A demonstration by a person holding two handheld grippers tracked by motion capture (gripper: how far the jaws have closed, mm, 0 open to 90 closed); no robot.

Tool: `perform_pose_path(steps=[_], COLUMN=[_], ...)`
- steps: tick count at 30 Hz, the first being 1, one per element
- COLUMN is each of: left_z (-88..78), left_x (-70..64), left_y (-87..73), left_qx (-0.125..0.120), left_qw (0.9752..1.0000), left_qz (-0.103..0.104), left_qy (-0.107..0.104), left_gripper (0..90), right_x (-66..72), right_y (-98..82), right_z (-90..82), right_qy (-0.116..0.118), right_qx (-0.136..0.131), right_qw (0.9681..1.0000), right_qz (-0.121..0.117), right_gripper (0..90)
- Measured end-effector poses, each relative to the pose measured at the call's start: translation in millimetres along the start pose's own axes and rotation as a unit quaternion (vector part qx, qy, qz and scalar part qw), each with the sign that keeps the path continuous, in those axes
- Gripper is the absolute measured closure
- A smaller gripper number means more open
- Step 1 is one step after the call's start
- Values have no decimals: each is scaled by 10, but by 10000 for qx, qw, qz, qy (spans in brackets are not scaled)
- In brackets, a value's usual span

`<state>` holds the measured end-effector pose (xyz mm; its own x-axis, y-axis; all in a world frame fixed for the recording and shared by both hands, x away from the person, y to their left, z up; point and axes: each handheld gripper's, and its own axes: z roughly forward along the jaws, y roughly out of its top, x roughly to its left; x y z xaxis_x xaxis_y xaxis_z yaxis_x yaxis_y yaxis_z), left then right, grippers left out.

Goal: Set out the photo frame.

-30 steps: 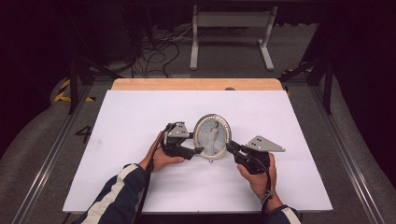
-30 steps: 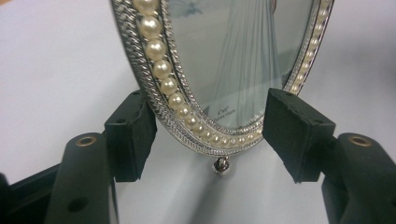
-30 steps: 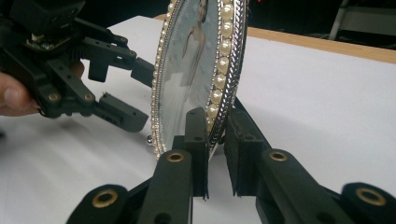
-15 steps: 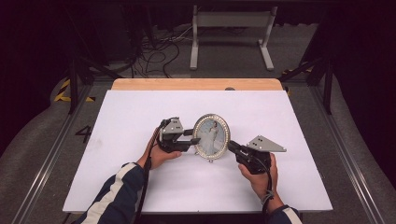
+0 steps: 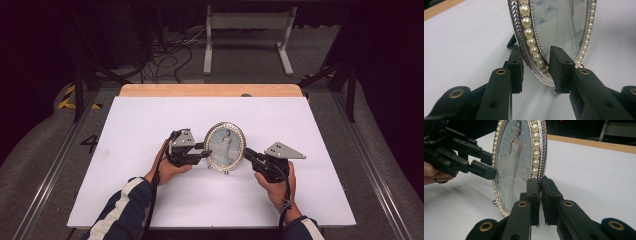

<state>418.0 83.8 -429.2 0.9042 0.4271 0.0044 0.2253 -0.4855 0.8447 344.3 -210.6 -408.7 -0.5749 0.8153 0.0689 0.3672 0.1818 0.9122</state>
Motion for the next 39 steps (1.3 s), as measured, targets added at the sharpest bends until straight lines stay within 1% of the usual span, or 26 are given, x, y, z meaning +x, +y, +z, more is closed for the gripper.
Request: perform_pose_path(steps=[2,6,11,12,13,15,16,20,23,24,25,26,29,31,32,33,37,39], left_z=[-23,-33,-30,-29,-25,-25,-30,-33,-31,-37,-37,-45,-50,-49,-49,-51,-46,-46], left_x=[-14,-29,-48,-60,-87,-104,-114,-142,-150,-163,-163,-177,-202,-199,-199,-197,-192,-190], left_y=[4,2,1,2,4,6,10,12,7,7,7,14,17,2,2,-4,-18,-20], left_qx=[55,87,73,69,63,60,78,78,72,47,47,55,110,126,126,198,218,226], left_qw=[10000,9999,9999,9999,9999,9999,9998,9998,9998,9997,9997,9996,9994,9995,9995,9993,9992,9992], left_qz=[62,71,76,83,114,124,177,194,195,198,198,261,320,290,290,311,338,323], left_qy=[1,52,5,6,-56,-73,-75,-61,-53,-113,-113,-109,-27,-43,-43,-8,40,43], left_gripper=[653,658,658,659,659,658,658,658,660,661,670,670,664,662,658,654,638,631], right_x=[-3,-10,-23,-27,-35,-44,-54,-80,-78,-78,-78,-72,-80,-76,-67,-61,-33,-23], right_y=[2,8,9,10,9,7,5,-4,0,-1,-1,0,-9,-10,-10,-13,-14,-24], right_z=[8,21,28,25,25,26,26,34,35,36,36,42,48,55,64,72,87,91], right_qy=[-11,15,-21,-67,-81,-95,-106,-50,-60,-65,-65,-140,-143,-110,-110,-101,-92,-77], right_qx=[2,-3,-13,-13,-24,-24,-28,-41,-32,-32,-32,-11,-25,-18,20,41,60,76], right_qw=[10000,10000,10000,10000,10000,9999,9999,9999,9999,9999,9999,9999,9998,9998,9999,9999,9999,9999], right_qz=[7,17,-16,-3,2,27,56,137,106,107,107,87,119,152,119,96,-1,-6], right_gripper=[851,851,849,848,848,846,845,843,843,842,842,842,842,843,839,834,835,837])
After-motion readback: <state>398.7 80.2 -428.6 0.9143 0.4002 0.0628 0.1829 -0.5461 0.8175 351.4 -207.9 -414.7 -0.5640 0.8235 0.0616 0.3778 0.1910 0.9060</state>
